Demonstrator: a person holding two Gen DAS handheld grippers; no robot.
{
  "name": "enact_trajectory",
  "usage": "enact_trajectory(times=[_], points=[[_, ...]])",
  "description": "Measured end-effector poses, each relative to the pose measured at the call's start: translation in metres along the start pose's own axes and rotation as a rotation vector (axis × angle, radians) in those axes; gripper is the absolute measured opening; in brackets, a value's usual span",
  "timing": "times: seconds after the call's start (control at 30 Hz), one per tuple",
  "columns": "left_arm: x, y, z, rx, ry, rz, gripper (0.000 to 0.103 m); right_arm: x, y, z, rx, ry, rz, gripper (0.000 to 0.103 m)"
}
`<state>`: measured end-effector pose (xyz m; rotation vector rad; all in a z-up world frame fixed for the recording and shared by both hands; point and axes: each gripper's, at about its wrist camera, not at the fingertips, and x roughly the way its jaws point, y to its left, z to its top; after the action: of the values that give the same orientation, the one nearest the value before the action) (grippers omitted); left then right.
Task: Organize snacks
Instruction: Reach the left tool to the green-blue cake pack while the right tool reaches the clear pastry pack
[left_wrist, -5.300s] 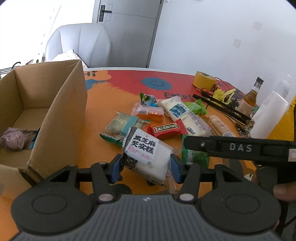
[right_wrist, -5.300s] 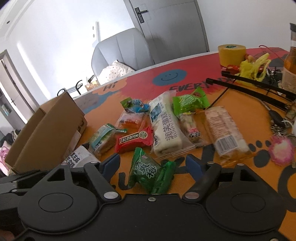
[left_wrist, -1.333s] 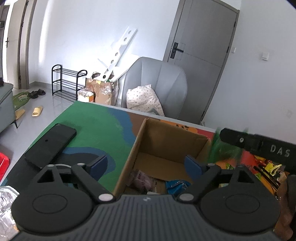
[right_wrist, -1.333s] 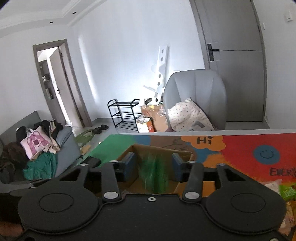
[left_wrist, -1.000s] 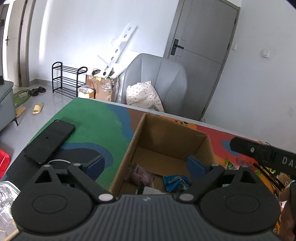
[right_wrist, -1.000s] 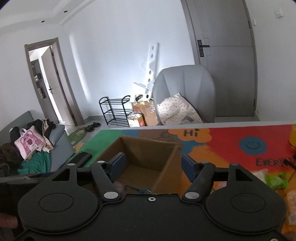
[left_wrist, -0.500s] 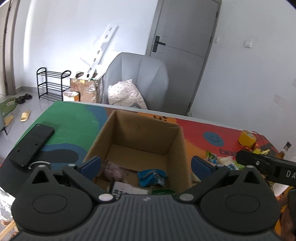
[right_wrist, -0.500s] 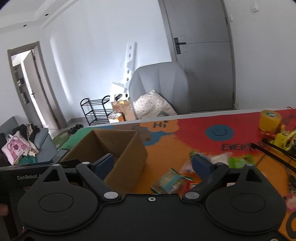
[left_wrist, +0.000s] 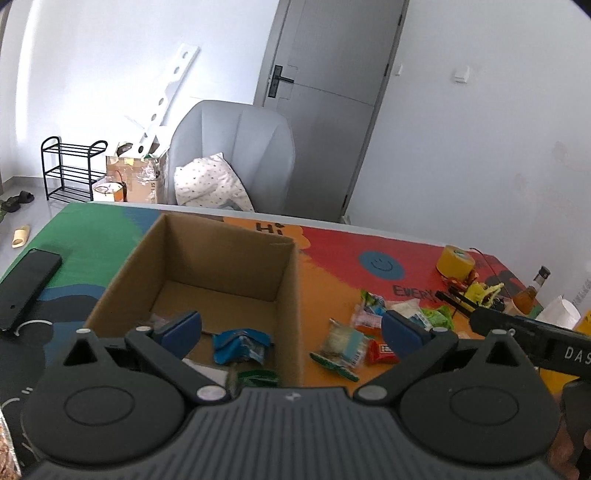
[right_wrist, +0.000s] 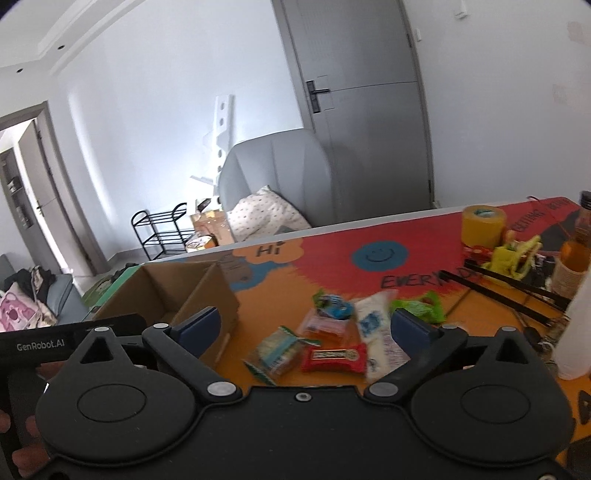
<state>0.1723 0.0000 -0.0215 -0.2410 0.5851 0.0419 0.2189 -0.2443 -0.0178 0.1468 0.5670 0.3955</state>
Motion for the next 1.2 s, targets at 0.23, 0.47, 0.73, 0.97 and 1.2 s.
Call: enact_trajectory(times=[0.23, 0.47, 0.73, 0.97, 1.2], points=[[0.006, -0.019, -0.003, 0.025, 0.004, -0.019, 0.103, -0.005, -0.023, -0.004, 0.029, 0.0, -0.032, 0.102], [0.015, -0.045, -0.009, 0.077, 0.006, -0.052, 0.102, -0.006, -0.046, -0.011, 0.054, 0.012, -0.046, 0.102], [0.034, -0.07, -0.017, 0.114, 0.026, -0.087, 0.099, 0.005, -0.071, -0.02, 0.09, 0.048, -0.06, 0.096], [0.058, -0.085, -0.023, 0.135, 0.047, -0.102, 0.095, 0.019, -0.095, -0.025, 0.131, 0.061, -0.065, 0.096], [0.089, -0.094, -0.027, 0.145, 0.09, -0.076, 0.095, 0.039, -0.111, -0.029, 0.149, 0.092, -0.075, 0.092]])
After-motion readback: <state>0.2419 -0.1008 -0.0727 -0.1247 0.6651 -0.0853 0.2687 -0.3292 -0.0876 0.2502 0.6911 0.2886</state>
